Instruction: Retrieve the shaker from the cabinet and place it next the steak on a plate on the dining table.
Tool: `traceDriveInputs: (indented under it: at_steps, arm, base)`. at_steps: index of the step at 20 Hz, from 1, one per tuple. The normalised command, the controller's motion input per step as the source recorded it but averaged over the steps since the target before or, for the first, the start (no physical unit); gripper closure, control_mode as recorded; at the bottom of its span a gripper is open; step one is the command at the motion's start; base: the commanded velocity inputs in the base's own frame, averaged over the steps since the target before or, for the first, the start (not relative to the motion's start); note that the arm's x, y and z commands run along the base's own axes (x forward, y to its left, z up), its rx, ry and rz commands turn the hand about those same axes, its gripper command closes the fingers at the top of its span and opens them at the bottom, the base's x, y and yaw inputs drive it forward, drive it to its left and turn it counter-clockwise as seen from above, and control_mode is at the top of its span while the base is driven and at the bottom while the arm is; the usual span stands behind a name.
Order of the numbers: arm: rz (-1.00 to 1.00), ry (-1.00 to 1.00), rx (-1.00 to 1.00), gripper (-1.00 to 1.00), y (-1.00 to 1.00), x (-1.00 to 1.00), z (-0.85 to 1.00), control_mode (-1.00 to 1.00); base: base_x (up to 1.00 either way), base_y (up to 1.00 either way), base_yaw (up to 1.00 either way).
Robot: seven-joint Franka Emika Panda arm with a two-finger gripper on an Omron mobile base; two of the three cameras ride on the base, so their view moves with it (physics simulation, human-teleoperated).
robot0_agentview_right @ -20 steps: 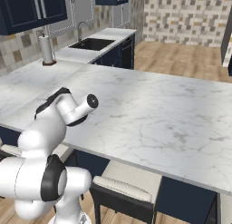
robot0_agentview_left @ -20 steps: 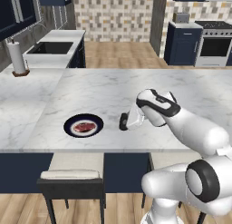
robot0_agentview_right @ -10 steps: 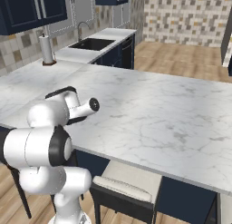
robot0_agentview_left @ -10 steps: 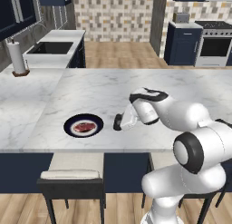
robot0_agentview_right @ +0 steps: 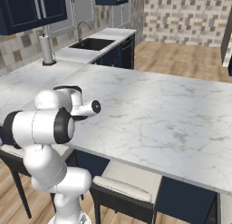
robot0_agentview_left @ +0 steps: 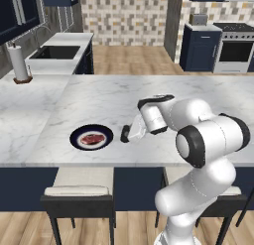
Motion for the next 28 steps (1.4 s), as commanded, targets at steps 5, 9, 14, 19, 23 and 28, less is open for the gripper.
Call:
traceDriveInputs:
  at_steps: [5,9,14,19,23,28]
  arm:
    - [0.00,0.00,0.00,1.00,0.00,0.18,0.00,-1.00]
    - [0.00,0.00,-0.02,1.00,0.00,0.09,0.00,-1.00]
    - [0.00,0.00,-0.07,1.00,0.01,0.12,-0.13,-1.00]
    - [0.00,0.00,-0.03,1.00,0.00,0.09,-0.22,-1.00]
    - [0.00,0.00,0.00,1.00,0.00,0.15,-0.20,-1.00]
    - [0.00,-0.05,0.00,1.00,0.06,0.21,-0.17,-1.00]
  base:
    - [0.00,0.00,0.00]
    - [0.00,0.00,0.00]
    - [0.00,0.00,0.00]
    - [0.00,0.00,0.00]
    - [0.00,0.00,0.00]
    - [0.00,0.00,0.00]
